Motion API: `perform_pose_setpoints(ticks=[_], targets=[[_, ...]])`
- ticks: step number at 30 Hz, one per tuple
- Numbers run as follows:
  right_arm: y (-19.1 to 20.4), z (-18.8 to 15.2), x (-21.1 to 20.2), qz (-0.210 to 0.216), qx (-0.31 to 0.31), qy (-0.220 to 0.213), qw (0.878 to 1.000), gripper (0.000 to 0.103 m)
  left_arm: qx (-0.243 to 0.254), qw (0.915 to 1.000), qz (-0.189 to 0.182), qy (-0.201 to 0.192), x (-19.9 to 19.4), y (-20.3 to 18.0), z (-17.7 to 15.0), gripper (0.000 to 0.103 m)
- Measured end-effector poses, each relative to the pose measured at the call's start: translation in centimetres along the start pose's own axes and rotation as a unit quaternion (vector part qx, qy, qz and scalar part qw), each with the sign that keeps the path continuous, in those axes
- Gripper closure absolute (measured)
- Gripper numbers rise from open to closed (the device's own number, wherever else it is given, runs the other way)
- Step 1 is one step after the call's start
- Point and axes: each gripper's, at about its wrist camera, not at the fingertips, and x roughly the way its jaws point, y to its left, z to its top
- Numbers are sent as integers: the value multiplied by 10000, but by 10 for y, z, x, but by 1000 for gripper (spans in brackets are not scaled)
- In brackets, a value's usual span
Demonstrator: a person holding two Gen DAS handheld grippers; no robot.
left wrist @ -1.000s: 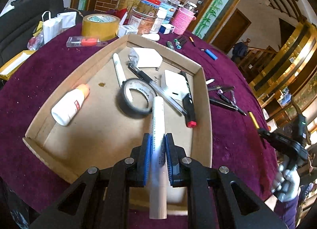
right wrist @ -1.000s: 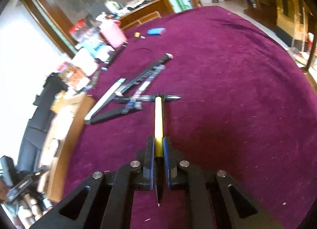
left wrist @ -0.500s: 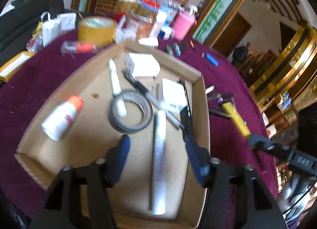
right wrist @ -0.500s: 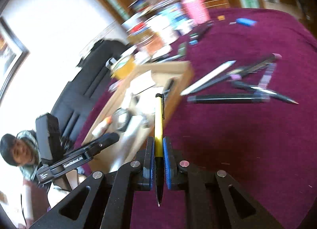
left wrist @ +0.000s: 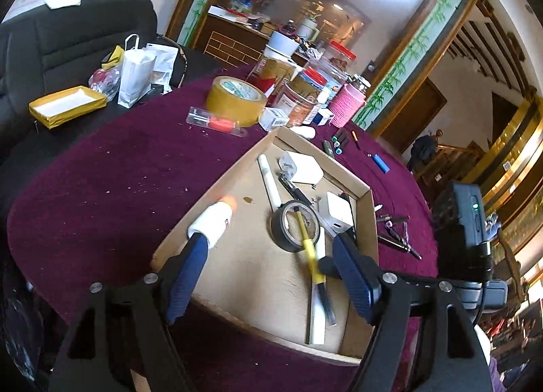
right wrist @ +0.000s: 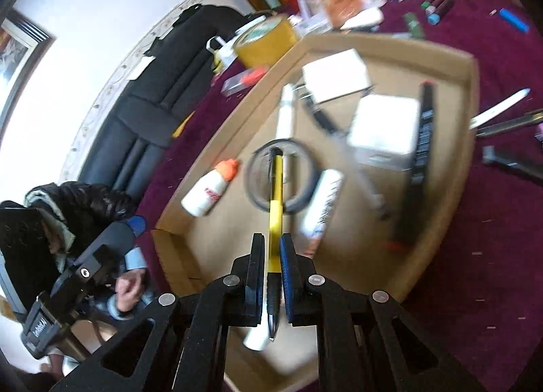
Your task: Organize rigid objects
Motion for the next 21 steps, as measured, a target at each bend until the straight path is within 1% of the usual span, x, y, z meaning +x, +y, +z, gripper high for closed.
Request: perform_pose_setpoints(ticks=[3, 5, 7, 8, 9, 10, 11, 12, 14, 17, 18, 21], targets=[[2, -1, 6, 194, 65, 80, 9998, 92, 19, 10000, -24, 15, 0, -2, 1, 27], [-2, -2, -2, 213, 117, -47, 9997, 92, 171, 9998, -33, 5, -2, -10, -1, 26], [-12, -2, -19, 191, 202, -288, 9992, 87, 348, 9994, -83, 3, -3, -22, -4, 24], [-20, -4, -32, 170, 264, -451, 9985, 77, 427, 9990, -134, 19, -3, -28, -6, 23], [-25, -6, -41, 143, 302, -561, 9979, 63, 542, 9983, -224, 60, -2, -38, -8, 22], [-35, -9, -56, 67, 367, -763, 9964, 55, 694, 9969, -341, 120, 0, -51, -11, 21], [-47, -14, -73, -55, 451, -985, 9941, 45, 829, 9955, -422, 174, 2, -62, -14, 20], [-57, -17, -90, -177, 535, -1180, 9914, 41, 974, 9938, -494, 231, 5, -74, -18, 20], [-77, -26, -114, -428, 672, -1467, 9860, 38, 1308, 9882, -680, 426, 16, -104, -28, 19], [-112, -43, -153, -1064, 853, -1831, 9736, 38, 1637, 9789, -874, 851, 40, -147, -45, 19], [-127, -50, -166, -1380, 938, -1923, 9670, 38, 1751, 9758, -869, 980, 50, -161, -52, 19], [-156, -66, -188, -1850, 1171, -2058, 9538, 38, 2176, 9646, -716, 1306, 91, -207, -73, 19]])
